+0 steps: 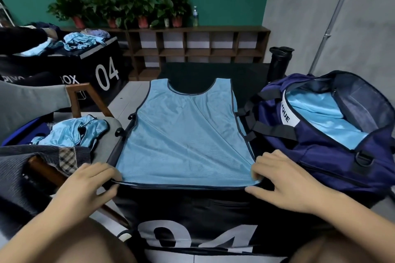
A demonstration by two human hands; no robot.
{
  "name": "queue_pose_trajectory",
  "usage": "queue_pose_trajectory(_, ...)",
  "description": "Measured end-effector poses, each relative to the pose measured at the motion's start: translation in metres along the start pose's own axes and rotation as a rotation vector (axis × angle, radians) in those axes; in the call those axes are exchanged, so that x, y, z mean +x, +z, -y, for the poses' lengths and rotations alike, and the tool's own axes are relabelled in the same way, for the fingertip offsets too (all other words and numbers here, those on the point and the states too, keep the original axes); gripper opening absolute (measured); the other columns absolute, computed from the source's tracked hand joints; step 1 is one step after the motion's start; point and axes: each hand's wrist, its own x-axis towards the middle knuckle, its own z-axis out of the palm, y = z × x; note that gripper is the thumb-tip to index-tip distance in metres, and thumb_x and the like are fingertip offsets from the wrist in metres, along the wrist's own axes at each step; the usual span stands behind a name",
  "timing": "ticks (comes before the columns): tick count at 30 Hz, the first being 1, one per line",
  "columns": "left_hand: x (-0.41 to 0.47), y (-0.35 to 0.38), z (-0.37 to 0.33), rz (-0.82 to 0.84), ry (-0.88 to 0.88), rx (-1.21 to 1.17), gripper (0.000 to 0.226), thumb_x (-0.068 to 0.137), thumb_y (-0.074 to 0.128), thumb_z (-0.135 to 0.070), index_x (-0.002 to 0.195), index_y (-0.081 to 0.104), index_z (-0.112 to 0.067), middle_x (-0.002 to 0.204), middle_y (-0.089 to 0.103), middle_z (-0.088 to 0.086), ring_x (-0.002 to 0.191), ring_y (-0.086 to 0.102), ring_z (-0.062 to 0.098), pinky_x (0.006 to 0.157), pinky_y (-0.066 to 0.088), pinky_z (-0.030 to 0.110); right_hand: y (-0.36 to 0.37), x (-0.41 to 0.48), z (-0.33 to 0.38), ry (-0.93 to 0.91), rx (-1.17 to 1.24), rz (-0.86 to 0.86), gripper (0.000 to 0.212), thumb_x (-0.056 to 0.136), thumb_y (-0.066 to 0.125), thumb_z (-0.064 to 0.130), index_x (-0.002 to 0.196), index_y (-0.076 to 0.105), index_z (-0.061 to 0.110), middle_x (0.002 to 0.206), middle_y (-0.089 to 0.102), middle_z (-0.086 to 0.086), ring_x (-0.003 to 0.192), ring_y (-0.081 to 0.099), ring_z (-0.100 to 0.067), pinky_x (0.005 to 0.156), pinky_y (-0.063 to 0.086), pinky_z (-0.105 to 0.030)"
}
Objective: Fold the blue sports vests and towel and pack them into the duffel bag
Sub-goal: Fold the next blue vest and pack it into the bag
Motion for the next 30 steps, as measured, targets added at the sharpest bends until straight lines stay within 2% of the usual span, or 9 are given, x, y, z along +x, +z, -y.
queue_pose_trajectory(3,0.002,-0.002,-0.002,0.032,-0.006,-0.016,0.013,0.093,0.059,-0.040,0.100,0.069,-0.035,0.107,0.060,-0.029,0.097,0.062,0.000,0.082,0.042,0.026,-0.010,0.021,-0.001,0.114,0.084,-0.101,0.027,0.103,0.058,0.052,0.085,0.052,0.032,0.081,0.051,0.013,0.080,0.051,-0.010,0.076,0.046,-0.033)
queue_pose_trajectory(6,0.008,0.003,-0.005,0.076,-0.005,-0.014,0.016,0.091,0.059,-0.039,0.104,0.068,-0.037,0.112,0.058,-0.028,0.105,0.060,0.001,0.085,0.041,0.026,-0.016,0.060,-0.008,0.287,0.037,-0.200,0.016,0.102,0.058,0.035,0.088,0.055,0.028,0.083,0.054,0.008,0.077,0.057,-0.017,0.067,0.050,-0.041)
queue_pose_trajectory(10,0.013,0.007,-0.011,0.115,-0.021,-0.031,0.019,0.084,0.059,-0.036,0.101,0.064,-0.042,0.111,0.056,-0.028,0.107,0.060,0.003,0.086,0.041,0.030,-0.007,0.116,-0.030,0.473,-0.069,-0.042,0.008,0.099,0.055,0.028,0.097,0.054,0.021,0.096,0.060,0.000,0.083,0.060,-0.030,0.069,0.051,-0.042)
queue_pose_trajectory(15,0.015,0.005,-0.014,0.134,-0.081,-0.093,0.020,0.082,0.060,-0.034,0.098,0.063,-0.046,0.110,0.057,-0.028,0.108,0.061,0.003,0.089,0.043,0.031,0.014,0.154,-0.050,0.610,-0.069,0.132,0.015,0.099,0.060,0.028,0.102,0.053,0.015,0.099,0.061,-0.005,0.084,0.060,-0.029,0.062,0.043,-0.037)
queue_pose_trajectory(18,0.015,0.006,-0.014,0.131,-0.104,-0.135,0.020,0.082,0.060,-0.034,0.097,0.063,-0.046,0.110,0.058,-0.027,0.111,0.061,0.004,0.091,0.047,0.035,0.018,0.161,-0.056,0.632,-0.015,0.162,0.010,0.095,0.059,0.019,0.101,0.053,0.015,0.100,0.061,-0.005,0.085,0.061,-0.028,0.059,0.040,-0.034)
queue_pose_trajectory(20,0.014,0.007,-0.014,0.128,-0.119,-0.159,0.019,0.082,0.061,-0.034,0.096,0.064,-0.046,0.111,0.059,-0.025,0.112,0.062,0.006,0.091,0.050,0.039,0.013,0.161,-0.058,0.636,-0.070,0.145,0.012,0.093,0.059,0.016,0.100,0.049,0.014,0.100,0.060,-0.005,0.085,0.059,-0.030,0.060,0.039,-0.035)
queue_pose_trajectory(24,0.016,0.004,-0.015,0.142,-0.144,-0.199,0.015,0.082,0.061,-0.036,0.094,0.065,-0.044,0.112,0.062,-0.020,0.112,0.064,0.010,0.089,0.053,0.044,0.010,0.160,-0.063,0.633,-0.179,0.182,0.010,0.094,0.059,0.019,0.098,0.051,0.016,0.100,0.059,-0.005,0.085,0.055,-0.031,0.067,0.042,-0.036)
queue_pose_trajectory(28,0.024,-0.002,-0.014,0.201,-0.148,-0.199,0.012,0.082,0.064,-0.038,0.093,0.065,-0.044,0.111,0.064,-0.019,0.107,0.066,0.007,0.088,0.054,0.043,0.016,0.166,-0.070,0.665,-0.025,0.157,0.027,0.090,0.067,0.043,0.087,0.056,0.018,0.090,0.063,0.001,0.082,0.061,-0.025,0.061,0.042,-0.035)
queue_pose_trajectory(30,0.028,-0.002,-0.014,0.227,-0.162,-0.219,0.010,0.082,0.065,-0.038,0.092,0.065,-0.042,0.112,0.065,-0.017,0.106,0.067,0.008,0.089,0.054,0.042,0.019,0.170,-0.072,0.646,0.001,0.188,0.025,0.085,0.072,0.040,0.086,0.059,0.019,0.090,0.065,0.001,0.084,0.065,-0.024,0.062,0.047,-0.035)
